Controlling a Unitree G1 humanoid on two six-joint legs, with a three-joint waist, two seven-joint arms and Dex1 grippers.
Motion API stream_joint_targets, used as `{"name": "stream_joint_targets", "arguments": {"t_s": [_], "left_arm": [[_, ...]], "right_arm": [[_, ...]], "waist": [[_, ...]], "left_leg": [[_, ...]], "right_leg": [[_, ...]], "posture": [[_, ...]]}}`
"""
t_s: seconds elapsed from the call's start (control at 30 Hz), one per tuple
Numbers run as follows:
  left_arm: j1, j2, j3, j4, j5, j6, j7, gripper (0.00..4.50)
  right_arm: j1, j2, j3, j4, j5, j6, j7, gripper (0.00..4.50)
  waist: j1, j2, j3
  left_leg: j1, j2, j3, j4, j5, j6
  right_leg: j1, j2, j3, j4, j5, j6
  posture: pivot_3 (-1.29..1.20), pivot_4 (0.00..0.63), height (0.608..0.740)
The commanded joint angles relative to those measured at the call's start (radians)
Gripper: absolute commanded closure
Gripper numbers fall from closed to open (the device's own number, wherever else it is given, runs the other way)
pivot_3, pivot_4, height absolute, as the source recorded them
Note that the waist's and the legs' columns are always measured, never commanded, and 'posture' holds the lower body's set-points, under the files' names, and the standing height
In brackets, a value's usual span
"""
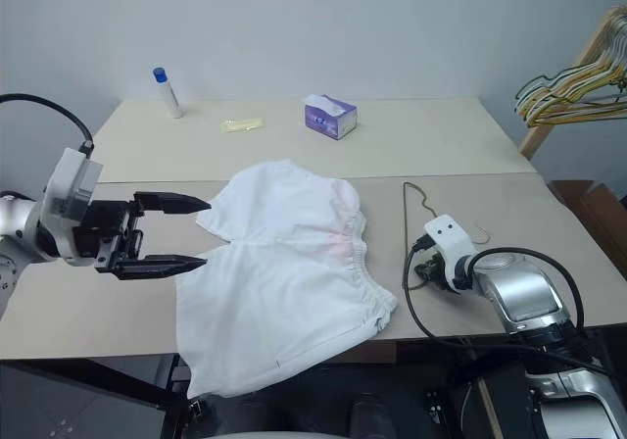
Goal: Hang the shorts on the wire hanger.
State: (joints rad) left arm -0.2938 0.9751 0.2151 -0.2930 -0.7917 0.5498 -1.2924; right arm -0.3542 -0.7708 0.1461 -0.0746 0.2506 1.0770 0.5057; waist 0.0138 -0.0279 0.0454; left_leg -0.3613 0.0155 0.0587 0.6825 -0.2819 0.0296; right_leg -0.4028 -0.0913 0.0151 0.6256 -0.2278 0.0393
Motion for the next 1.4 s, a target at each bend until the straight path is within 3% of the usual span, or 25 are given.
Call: {"name": "stream_joint_targets", "arguments": {"t_s": [0.03, 0.13, 0.23, 0.4, 0.5, 0.63, 0.83, 1.0, 1.1, 1.23, 1.4], "left_arm": [[-0.029, -0.009, 0.007, -0.008, -0.006, -0.003, 0.007, 0.00], [-0.058, -0.029, -0.012, 0.011, 0.008, -0.009, 0.016, 0.00], [-0.110, -0.064, -0.048, 0.035, 0.019, 0.017, 0.056, 0.00], [-0.246, -0.168, -0.115, 0.108, 0.039, 0.107, 0.194, 0.00], [-0.359, -0.229, -0.162, 0.213, 0.077, 0.146, 0.235, 0.00], [-0.482, -0.259, -0.218, 0.356, 0.130, 0.176, 0.217, 0.00], [-0.588, -0.285, -0.361, 0.501, 0.233, 0.174, 0.084, 0.00], [-0.621, -0.303, -0.498, 0.550, 0.311, 0.176, -0.064, 0.00], [-0.625, -0.339, -0.559, 0.579, 0.420, 0.120, -0.010, 0.00], [-0.629, -0.368, -0.549, 0.607, 0.464, 0.119, 0.016, 0.92], [-0.614, -0.372, -0.525, 0.590, 0.471, 0.121, 0.009, 2.67]], "right_arm": [[0.005, -0.028, -0.015, 0.033, -0.057, -0.011, -0.030, 3.58], [0.014, -0.060, -0.006, 0.045, -0.107, -0.084, -0.029, 4.48], [0.027, -0.077, -0.055, 0.053, -0.142, -0.310, -0.024, 4.48], [0.060, -0.174, -0.058, 0.072, -0.311, -0.943, -0.038, 4.48], [0.031, -0.270, 0.005, 0.197, -0.535, -1.422, -0.169, 4.48], [-0.068, -0.325, 0.068, 0.329, -0.839, -1.747, -0.395, 4.48], [-0.194, -0.300, 0.087, 0.379, -1.068, -1.903, -0.620, 4.48], [-0.249, -0.279, 0.094, 0.391, -1.111, -1.924, -0.632, 4.48], [-0.262, -0.266, 0.088, 0.384, -1.108, -1.930, -0.631, 4.48], [-0.262, -0.259, 0.075, 0.377, -1.096, -1.928, -0.621, 4.50], [-0.263, -0.254, 0.068, 0.374, -1.086, -1.923, -0.618, 4.50]], "waist": [[0.000, 0.000, 0.000], [0.000, 0.000, 0.000], [-0.004, 0.000, 0.000], [-0.020, 0.002, -0.001], [-0.033, 0.001, -0.001], [-0.058, 0.001, -0.001], [-0.090, 0.001, -0.001], [-0.101, 0.001, -0.001], [-0.102, 0.001, -0.001], [-0.107, 0.001, -0.001], [-0.111, 0.001, -0.001]], "left_leg": [[0.000, 0.000, 0.000, 0.000, 0.000, 0.000], [-0.001, -0.001, 0.000, 0.000, 0.000, 0.000], [-0.003, -0.001, 0.000, 0.000, 0.000, 0.000], [-0.005, -0.002, 0.000, 0.001, 0.000, 0.000], [-0.006, -0.002, 0.000, 0.001, 0.000, 0.000], [-0.006, -0.002, 0.001, 0.001, 0.001, -0.001], [-0.007, -0.002, 0.000, 0.001, 0.002, -0.002], [-0.006, -0.002, 0.000, 0.001, 0.001, -0.002], [-0.007, -0.002, -0.001, 0.001, 0.001, -0.001], [-0.007, -0.002, 0.000, 0.002, 0.001, -0.001], [-0.006, -0.002, 0.000, 0.002, 0.001, 0.000]], "right_leg": [[0.000, 0.000, 0.000, 0.000, 0.000, 0.000], [0.000, 0.000, 0.000, 0.000, 0.000, 0.000], [-0.002, 0.000, 0.000, -0.001, 0.000, 0.001], [-0.004, 0.000, 0.001, -0.001, 0.001, 0.003], [-0.004, 0.000, 0.001, -0.001, 0.001, 0.003], [-0.005, 0.000, 0.001, -0.001, 0.002, 0.003], [-0.007, 0.000, 0.006, -0.001, 0.002, 0.003], [-0.007, 0.000, 0.008, -0.001, 0.002, 0.003], [-0.007, 0.000, 0.008, -0.002, 0.002, 0.004], [-0.007, 0.000, 0.009, -0.001, 0.002, 0.004], [-0.007, 0.000, 0.010, -0.001, 0.002, 0.004]], "posture": [[0.05, 0.016, 0.740], [0.04, 0.009, 0.740], [0.03, 0.006, 0.740], [-0.01, 0.000, 0.740], [-0.03, 0.000, 0.740], [-0.05, 0.000, 0.740], [-0.06, 0.000, 0.740], [-0.07, 0.000, 0.740], [-0.07, 0.000, 0.740], [-0.07, 0.000, 0.740], [-0.07, 0.000, 0.740]]}}
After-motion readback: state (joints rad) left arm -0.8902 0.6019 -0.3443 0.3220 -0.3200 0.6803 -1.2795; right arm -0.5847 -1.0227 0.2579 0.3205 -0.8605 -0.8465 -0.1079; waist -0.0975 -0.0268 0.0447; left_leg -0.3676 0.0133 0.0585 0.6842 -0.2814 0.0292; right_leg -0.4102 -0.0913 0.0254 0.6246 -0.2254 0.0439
